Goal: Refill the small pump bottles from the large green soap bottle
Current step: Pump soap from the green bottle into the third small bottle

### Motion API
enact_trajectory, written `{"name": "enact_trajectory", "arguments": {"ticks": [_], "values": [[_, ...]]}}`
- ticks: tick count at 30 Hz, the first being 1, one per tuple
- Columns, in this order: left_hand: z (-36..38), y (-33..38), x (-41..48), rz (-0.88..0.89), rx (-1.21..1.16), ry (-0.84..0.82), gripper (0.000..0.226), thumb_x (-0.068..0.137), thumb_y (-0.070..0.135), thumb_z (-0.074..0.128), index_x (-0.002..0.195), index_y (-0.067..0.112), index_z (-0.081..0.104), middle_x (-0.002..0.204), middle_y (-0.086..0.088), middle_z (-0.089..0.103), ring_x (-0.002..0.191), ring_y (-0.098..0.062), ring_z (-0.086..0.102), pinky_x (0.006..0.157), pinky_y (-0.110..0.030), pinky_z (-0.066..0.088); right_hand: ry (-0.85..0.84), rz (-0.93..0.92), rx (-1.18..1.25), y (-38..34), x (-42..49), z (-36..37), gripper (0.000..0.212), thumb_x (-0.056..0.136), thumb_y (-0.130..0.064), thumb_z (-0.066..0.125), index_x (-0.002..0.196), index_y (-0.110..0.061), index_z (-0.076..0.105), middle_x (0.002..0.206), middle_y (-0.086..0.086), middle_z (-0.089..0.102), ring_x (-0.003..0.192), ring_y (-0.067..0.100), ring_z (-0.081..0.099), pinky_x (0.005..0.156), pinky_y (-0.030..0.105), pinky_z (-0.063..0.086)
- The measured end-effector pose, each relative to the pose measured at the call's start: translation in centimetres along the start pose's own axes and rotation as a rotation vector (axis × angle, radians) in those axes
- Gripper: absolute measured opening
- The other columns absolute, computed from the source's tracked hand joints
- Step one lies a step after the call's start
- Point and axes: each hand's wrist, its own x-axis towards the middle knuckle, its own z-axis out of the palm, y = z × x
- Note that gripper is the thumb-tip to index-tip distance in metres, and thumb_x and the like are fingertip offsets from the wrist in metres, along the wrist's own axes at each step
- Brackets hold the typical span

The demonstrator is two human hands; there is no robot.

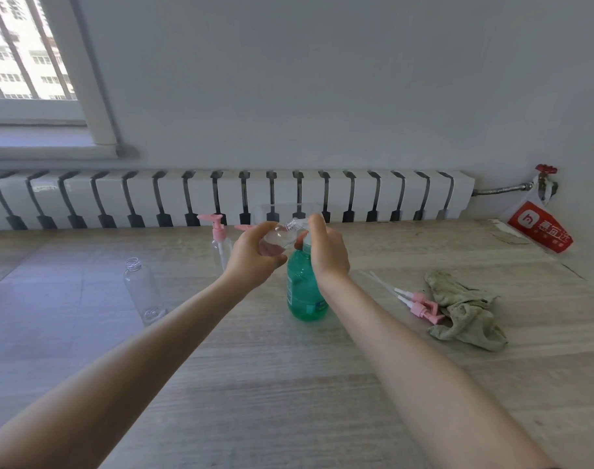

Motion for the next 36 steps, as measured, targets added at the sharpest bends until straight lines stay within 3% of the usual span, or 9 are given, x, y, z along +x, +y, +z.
{"name": "enact_trajectory", "arguments": {"ticks": [6, 12, 17, 23, 25, 27, 29, 31, 36], "values": [[-0.1, 0.1, 0.0, 0.001, 0.008, 0.0, 0.058, 0.079, 0.0, 0.07, 0.132, 0.013, 0.05, 0.093, 0.012, 0.058, 0.082, 0.006, 0.056, 0.087, -0.024, 0.047, -0.007, 0.011, 0.008, 0.0, 0.0, 0.1, 0.049, 0.08, -0.059, 0.026, 0.07, -0.016, 0.048, 0.068, 0.004, 0.049, 0.063, 0.014, 0.043, 0.065, 0.03, 0.036], [-0.2, 0.6, 0.1, -0.015, -0.006, -0.004, 0.06, 0.08, 0.001, 0.07, 0.135, 0.013, 0.047, 0.097, 0.006, 0.061, 0.091, -0.01, 0.062, 0.09, -0.028, 0.049, -0.059, 0.002, 0.078, -0.4, -0.4, -0.3, 0.073, 0.075, -0.076, 0.021, 0.075, -0.013, 0.058, 0.07, 0.009, 0.051, 0.066, 0.019, 0.044, 0.065, 0.031, 0.035], [-0.3, 0.8, -0.1, -0.01, -0.002, -0.011, 0.058, 0.081, 0.001, 0.069, 0.134, 0.013, 0.048, 0.101, 0.004, 0.061, 0.086, -0.004, 0.058, 0.087, -0.024, 0.047, -0.071, -0.017, 0.082, -0.7, -0.8, -0.5, 0.077, 0.073, -0.079, 0.019, 0.076, -0.013, 0.059, 0.07, 0.01, 0.049, 0.065, 0.019, 0.043, 0.065, 0.031, 0.035], [-0.4, 1.0, -0.2, -0.014, 0.002, -0.01, 0.06, 0.081, 0.0, 0.068, 0.136, 0.012, 0.046, 0.102, 0.004, 0.06, 0.086, -0.005, 0.057, 0.088, -0.023, 0.045, -0.038, -0.009, 0.061, -0.6, -0.5, -0.3, 0.071, 0.088, -0.069, 0.024, 0.08, -0.009, 0.06, 0.073, 0.013, 0.051, 0.07, 0.023, 0.05, 0.075, 0.036, 0.04], [-0.4, 0.9, -0.2, -0.014, 0.004, -0.009, 0.06, 0.081, 0.0, 0.069, 0.136, 0.012, 0.046, 0.099, 0.008, 0.058, 0.086, -0.005, 0.057, 0.089, -0.025, 0.046, -0.005, 0.009, 0.026, -0.6, -0.4, -0.4, 0.069, 0.096, -0.06, 0.025, 0.097, -0.002, 0.064, 0.085, 0.017, 0.059, 0.086, 0.027, 0.059, 0.086, 0.04, 0.042], [-0.4, 0.7, -0.1, -0.015, -0.001, -0.006, 0.06, 0.08, 0.0, 0.069, 0.135, 0.012, 0.047, 0.094, 0.013, 0.057, 0.084, -0.002, 0.058, 0.092, -0.028, 0.047, 0.001, 0.007, -0.002, -0.6, -0.4, -0.5, 0.064, 0.098, -0.054, 0.025, 0.109, -0.003, 0.062, 0.093, 0.012, 0.062, 0.095, 0.023, 0.057, 0.085, 0.038, 0.041], [-0.3, 0.4, -0.1, -0.013, -0.001, -0.001, 0.058, 0.08, 0.0, 0.069, 0.133, 0.013, 0.049, 0.089, 0.018, 0.057, 0.082, 0.003, 0.058, 0.09, -0.028, 0.049, -0.002, -0.011, -0.023, -0.5, -0.3, -0.3, 0.058, 0.099, -0.052, 0.025, 0.094, -0.009, 0.063, 0.08, 0.007, 0.057, 0.075, 0.013, 0.053, 0.076, 0.033, 0.037], [-0.1, 0.2, 0.0, -0.011, 0.007, 0.002, 0.057, 0.08, 0.0, 0.07, 0.132, 0.013, 0.05, 0.087, 0.019, 0.056, 0.082, 0.005, 0.057, 0.086, -0.026, 0.049, 0.01, -0.017, -0.039, -0.4, -0.2, -0.2, 0.052, 0.099, -0.051, 0.025, 0.072, -0.014, 0.05, 0.07, 0.003, 0.049, 0.065, 0.011, 0.044, 0.068, 0.03, 0.035], [0.1, -0.1, 0.0, -0.02, 0.005, 0.004, 0.06, 0.08, 0.001, 0.07, 0.134, 0.012, 0.048, 0.087, 0.018, 0.057, 0.083, 0.002, 0.059, 0.083, -0.024, 0.048, 0.012, -0.02, -0.036, -0.2, -0.1, 0.1, 0.051, 0.091, -0.054, 0.024, 0.069, -0.013, 0.046, 0.069, 0.005, 0.048, 0.064, 0.013, 0.043, 0.062, 0.028, 0.034]]}}
